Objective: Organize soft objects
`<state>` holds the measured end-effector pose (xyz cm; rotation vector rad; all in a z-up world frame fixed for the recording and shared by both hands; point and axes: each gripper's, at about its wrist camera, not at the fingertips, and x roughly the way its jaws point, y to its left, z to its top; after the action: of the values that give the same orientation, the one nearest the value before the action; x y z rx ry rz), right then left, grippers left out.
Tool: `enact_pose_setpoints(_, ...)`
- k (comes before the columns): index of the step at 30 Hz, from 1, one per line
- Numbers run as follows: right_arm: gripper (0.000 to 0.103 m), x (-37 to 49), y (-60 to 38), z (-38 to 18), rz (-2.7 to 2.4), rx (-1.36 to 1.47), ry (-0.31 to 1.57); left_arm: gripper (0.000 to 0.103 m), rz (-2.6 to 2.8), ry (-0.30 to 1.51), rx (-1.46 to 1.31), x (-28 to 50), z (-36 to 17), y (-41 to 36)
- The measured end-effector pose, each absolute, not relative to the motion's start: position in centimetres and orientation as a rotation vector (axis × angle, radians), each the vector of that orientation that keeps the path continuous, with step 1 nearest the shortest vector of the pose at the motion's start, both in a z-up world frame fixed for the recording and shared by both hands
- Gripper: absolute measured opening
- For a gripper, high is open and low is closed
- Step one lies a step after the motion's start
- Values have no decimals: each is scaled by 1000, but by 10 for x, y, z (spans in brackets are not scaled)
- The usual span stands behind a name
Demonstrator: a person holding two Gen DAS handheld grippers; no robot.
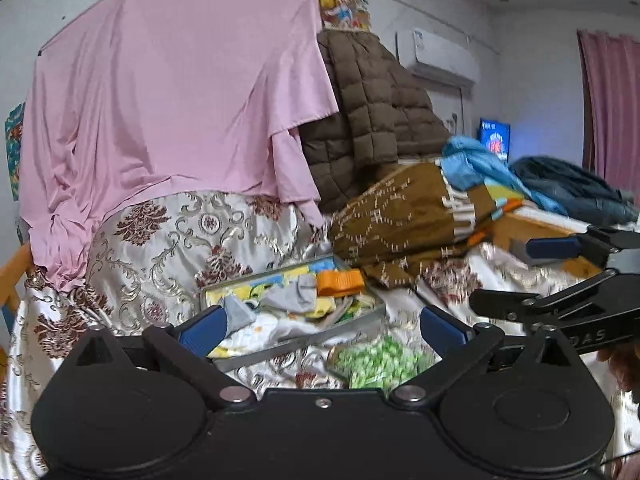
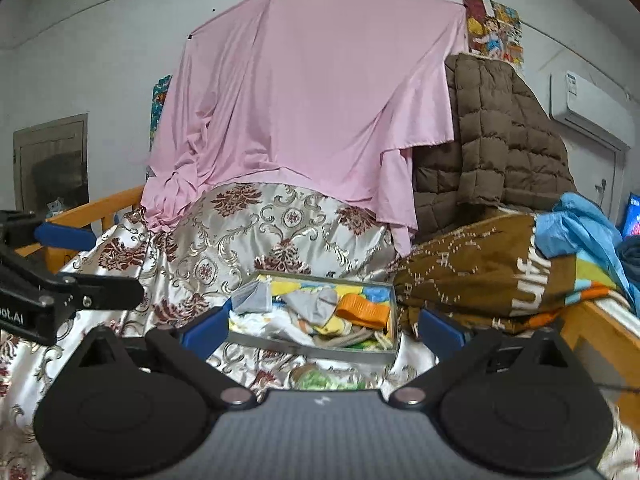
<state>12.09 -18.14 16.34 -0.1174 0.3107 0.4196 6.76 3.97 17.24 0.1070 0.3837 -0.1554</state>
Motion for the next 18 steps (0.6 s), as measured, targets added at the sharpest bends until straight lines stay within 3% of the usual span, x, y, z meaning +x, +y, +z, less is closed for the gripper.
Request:
enact_pose_setpoints(7, 103, 87, -189, 150, 404, -72, 362, 102, -80, 472, 78, 48, 150, 45)
enact_pose_setpoints(18, 103, 53, -194, 110, 321, 93, 425, 102, -14, 377, -76, 2, 102, 53)
